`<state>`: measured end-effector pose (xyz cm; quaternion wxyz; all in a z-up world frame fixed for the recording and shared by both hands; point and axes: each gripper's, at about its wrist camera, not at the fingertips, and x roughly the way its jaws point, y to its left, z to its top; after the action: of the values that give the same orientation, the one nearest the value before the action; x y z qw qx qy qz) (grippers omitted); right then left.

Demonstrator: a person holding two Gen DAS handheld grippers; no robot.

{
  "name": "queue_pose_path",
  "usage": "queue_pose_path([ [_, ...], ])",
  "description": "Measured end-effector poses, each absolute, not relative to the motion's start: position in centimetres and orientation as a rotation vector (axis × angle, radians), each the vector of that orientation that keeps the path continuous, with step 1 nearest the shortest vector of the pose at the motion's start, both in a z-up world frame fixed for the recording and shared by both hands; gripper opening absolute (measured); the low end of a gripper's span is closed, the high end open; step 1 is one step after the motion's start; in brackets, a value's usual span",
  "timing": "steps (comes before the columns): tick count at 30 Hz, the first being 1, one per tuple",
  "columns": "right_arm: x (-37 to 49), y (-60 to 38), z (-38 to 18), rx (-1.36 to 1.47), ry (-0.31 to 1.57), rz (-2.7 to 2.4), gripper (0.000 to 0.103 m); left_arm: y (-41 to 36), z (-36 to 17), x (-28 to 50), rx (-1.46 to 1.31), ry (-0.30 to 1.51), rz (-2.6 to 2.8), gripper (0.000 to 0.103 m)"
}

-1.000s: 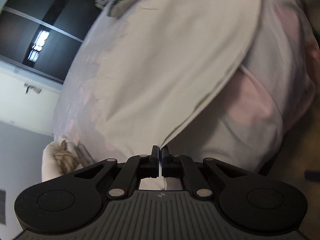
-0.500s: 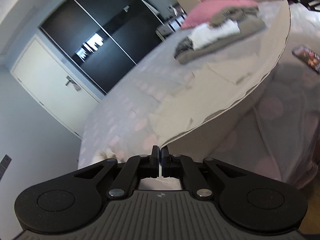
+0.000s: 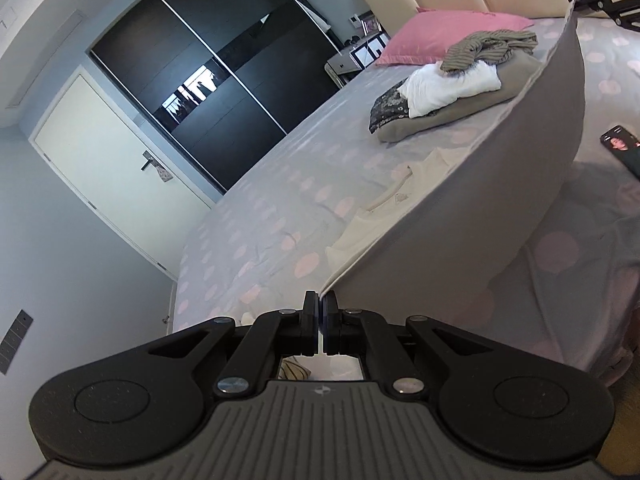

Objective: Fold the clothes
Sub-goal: 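Lift the hem with both grippers and fold the shirt lengthwise over itself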

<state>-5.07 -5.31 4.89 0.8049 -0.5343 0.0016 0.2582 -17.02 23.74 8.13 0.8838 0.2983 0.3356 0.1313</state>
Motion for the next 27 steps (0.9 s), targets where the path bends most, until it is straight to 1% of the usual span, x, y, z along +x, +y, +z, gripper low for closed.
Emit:
queue_pose_path([
  [6, -0.7, -2.4, 5.2, -1.137, 0.053, 0.516, 0.002, 26.0, 7.4, -11.9, 0.654, 0.74, 0.285, 0.0],
  [14, 8.4, 3.7, 4.1, -1.102, 0.164, 0.503, 0.002, 30.1, 5.3, -3.4, 0.672, 0.787, 0.308, 0.0],
  [18, 13.5, 6.7, 2.2, -1.101, 0.21, 0.495, 0.002, 32.7, 3.2, 1.1, 0.704, 0.831, 0.292, 0.0],
  [27, 24.6, 14.2, -5.2, -1.105, 0.347, 0.499, 0.002, 38.9, -3.7, 11.5, 0.688, 0.936, 0.269, 0.0],
])
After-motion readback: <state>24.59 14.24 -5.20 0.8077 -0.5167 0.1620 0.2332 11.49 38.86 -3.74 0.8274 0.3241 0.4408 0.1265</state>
